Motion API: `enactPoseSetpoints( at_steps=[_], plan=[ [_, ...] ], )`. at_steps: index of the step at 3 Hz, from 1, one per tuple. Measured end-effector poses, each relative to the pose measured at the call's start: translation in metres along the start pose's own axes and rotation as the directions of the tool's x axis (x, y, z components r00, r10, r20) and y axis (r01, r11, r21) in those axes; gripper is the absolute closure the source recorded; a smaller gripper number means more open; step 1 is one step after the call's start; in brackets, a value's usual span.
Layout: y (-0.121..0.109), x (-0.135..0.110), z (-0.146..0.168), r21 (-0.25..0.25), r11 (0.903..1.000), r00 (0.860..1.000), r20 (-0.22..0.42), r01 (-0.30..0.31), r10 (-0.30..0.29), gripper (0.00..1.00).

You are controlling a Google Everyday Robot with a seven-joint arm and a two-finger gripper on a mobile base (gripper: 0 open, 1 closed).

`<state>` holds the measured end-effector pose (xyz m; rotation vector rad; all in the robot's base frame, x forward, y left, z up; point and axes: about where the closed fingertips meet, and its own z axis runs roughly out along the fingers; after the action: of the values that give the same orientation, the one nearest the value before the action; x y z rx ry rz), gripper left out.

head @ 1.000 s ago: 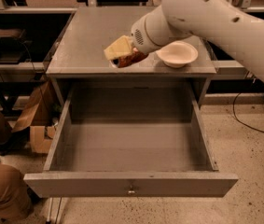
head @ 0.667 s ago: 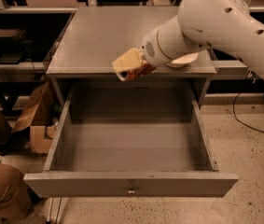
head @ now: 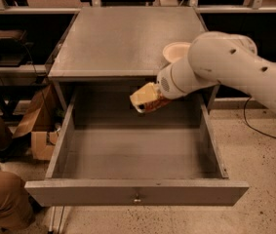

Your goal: Place coke can into top drawer

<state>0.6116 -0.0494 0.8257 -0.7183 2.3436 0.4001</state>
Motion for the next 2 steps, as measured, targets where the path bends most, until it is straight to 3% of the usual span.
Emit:
enactPoseSetpoints(
  at_steps=[1, 2],
  plan=[
    [-0.013, 0.032, 0.036, 0.005, 0.9999, 0.999, -0.043, -0.013, 0.013, 1.00],
    [-0.022, 0.059, 0.065, -0.022, 0.9987, 0.995, -0.092, -0.045, 0.043, 0.81]
  ],
)
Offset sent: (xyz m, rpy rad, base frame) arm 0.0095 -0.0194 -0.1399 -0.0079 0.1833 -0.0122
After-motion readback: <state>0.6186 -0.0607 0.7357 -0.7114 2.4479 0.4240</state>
